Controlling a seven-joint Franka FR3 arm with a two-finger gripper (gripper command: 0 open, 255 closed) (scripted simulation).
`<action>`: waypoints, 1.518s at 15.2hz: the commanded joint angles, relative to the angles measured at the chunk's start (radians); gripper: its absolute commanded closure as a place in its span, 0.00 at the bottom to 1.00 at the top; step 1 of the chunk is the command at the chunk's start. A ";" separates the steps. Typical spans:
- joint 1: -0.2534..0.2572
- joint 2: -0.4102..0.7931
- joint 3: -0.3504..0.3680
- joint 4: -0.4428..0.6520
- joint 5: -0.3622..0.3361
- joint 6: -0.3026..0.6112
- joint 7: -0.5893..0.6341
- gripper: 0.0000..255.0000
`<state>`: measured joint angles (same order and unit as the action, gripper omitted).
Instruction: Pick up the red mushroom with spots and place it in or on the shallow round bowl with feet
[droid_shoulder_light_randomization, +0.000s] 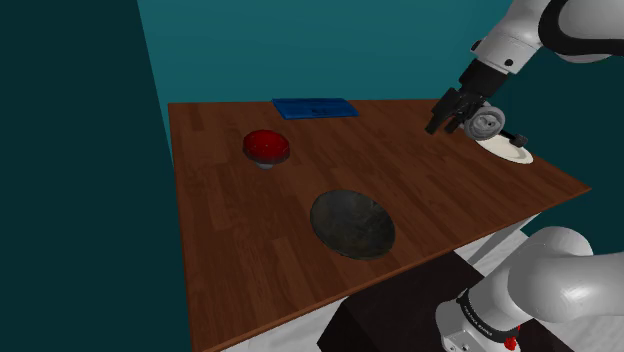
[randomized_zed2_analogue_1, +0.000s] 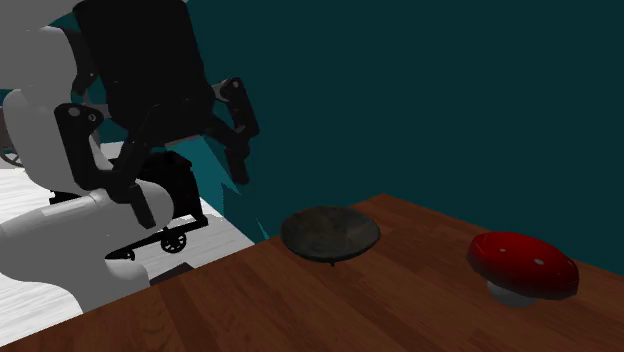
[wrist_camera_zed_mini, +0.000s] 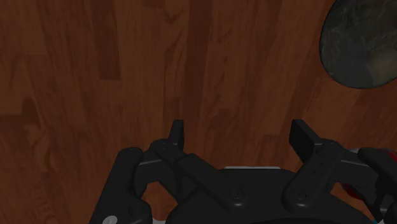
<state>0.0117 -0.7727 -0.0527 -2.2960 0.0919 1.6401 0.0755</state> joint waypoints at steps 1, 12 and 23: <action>0.000 0.000 0.000 0.000 0.000 0.000 0.000 0.00; 0.025 0.537 0.065 0.356 0.262 -0.132 0.363 0.00; 0.029 1.054 0.076 0.746 0.568 -0.245 0.685 0.00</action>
<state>0.0430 0.2341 0.0222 -1.5891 0.6274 1.4076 0.7282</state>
